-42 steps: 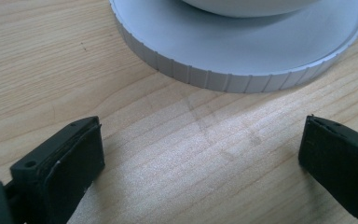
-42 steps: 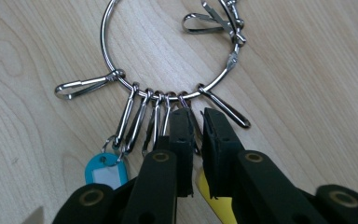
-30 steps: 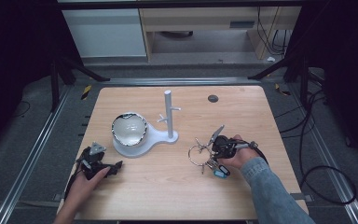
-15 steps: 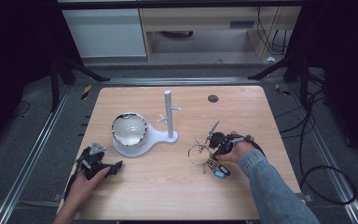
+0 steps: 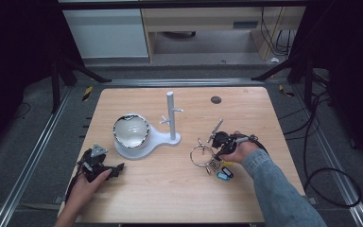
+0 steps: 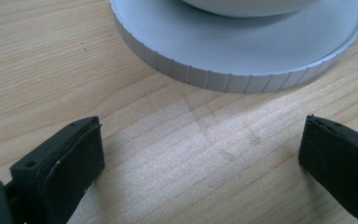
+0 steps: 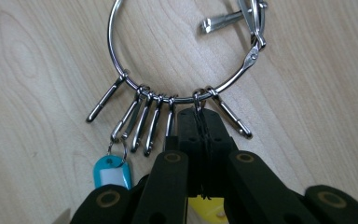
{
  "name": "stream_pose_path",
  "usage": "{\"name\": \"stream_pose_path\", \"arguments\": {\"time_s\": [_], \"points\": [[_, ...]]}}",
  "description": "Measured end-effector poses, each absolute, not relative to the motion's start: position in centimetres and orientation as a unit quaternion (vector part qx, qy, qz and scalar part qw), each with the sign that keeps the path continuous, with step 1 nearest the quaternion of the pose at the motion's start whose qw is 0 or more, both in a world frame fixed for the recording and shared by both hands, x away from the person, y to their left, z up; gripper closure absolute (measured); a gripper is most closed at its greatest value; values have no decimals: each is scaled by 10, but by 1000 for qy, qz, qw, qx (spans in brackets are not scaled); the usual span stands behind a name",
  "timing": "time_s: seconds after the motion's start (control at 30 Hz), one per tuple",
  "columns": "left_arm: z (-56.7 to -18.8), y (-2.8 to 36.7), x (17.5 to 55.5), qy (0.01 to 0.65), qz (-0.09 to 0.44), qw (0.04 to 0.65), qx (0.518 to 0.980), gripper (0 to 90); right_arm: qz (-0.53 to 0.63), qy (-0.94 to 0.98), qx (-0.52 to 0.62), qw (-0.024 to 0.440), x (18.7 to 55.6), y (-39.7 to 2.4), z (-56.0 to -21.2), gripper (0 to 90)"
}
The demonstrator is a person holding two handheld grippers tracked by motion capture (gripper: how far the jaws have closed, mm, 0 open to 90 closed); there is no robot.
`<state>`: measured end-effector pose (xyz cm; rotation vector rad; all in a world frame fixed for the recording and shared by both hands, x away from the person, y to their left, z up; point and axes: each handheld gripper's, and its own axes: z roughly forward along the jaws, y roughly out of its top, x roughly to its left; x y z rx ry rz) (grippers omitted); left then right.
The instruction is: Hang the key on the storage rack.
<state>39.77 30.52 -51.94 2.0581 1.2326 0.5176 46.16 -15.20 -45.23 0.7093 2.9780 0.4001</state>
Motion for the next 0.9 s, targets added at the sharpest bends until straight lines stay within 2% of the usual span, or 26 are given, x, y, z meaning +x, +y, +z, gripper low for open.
{"name": "stream_pose_path", "arguments": {"time_s": [0.37,0.9], "points": [[-519,305,398,473,199,337,790,0,161,959,225,62,459,-160,-404,889],[-519,305,398,473,199,337,790,0,162,956,221,104,465,-164,-354,889]]}}
